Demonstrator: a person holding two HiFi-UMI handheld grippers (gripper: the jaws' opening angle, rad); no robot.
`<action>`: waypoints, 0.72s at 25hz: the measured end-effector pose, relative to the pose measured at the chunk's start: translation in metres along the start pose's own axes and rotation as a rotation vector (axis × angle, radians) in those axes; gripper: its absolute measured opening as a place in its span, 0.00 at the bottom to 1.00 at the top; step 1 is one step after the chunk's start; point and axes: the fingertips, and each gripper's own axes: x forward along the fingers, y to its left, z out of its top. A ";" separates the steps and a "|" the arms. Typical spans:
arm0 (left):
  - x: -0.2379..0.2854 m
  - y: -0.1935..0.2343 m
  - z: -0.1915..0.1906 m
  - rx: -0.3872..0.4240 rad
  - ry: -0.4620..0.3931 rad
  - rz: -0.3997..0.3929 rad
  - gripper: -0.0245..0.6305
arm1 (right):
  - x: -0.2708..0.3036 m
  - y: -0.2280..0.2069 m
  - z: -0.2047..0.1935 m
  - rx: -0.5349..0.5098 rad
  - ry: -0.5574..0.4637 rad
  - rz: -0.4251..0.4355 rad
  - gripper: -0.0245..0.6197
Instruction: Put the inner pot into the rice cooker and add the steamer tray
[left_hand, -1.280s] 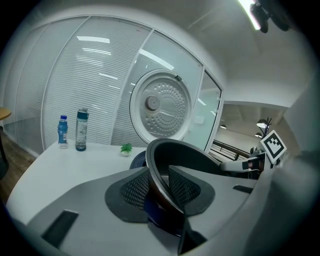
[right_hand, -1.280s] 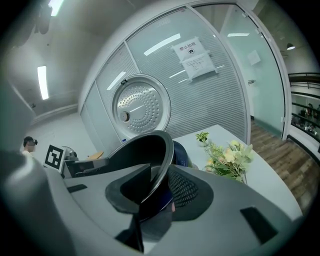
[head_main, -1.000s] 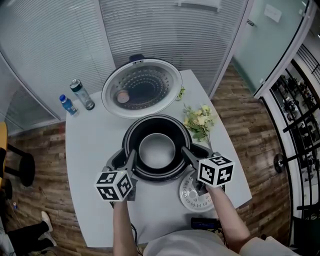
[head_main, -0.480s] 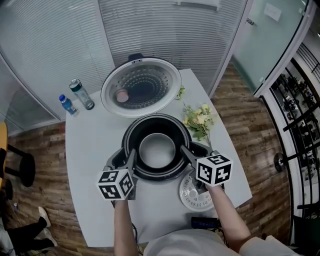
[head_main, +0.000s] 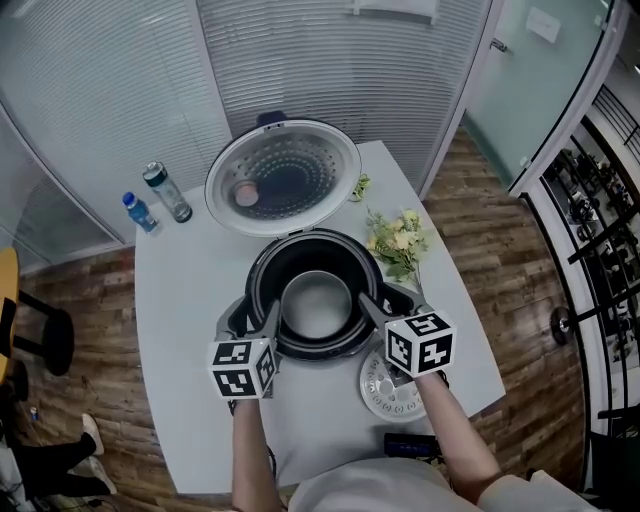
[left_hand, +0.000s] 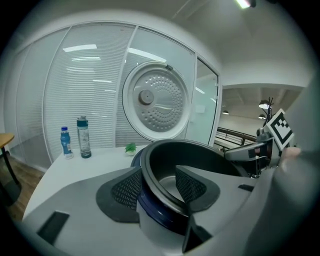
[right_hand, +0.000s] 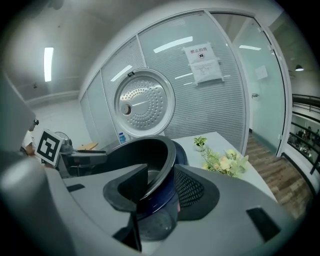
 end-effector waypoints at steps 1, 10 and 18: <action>-0.001 0.000 -0.001 -0.005 -0.002 0.002 0.35 | -0.001 0.000 -0.001 0.004 -0.003 -0.001 0.29; -0.026 -0.003 -0.006 -0.045 -0.021 0.014 0.37 | -0.025 -0.003 -0.001 0.026 -0.034 -0.006 0.29; -0.061 -0.020 -0.017 -0.056 -0.028 -0.006 0.37 | -0.057 0.003 -0.019 0.045 -0.028 -0.030 0.29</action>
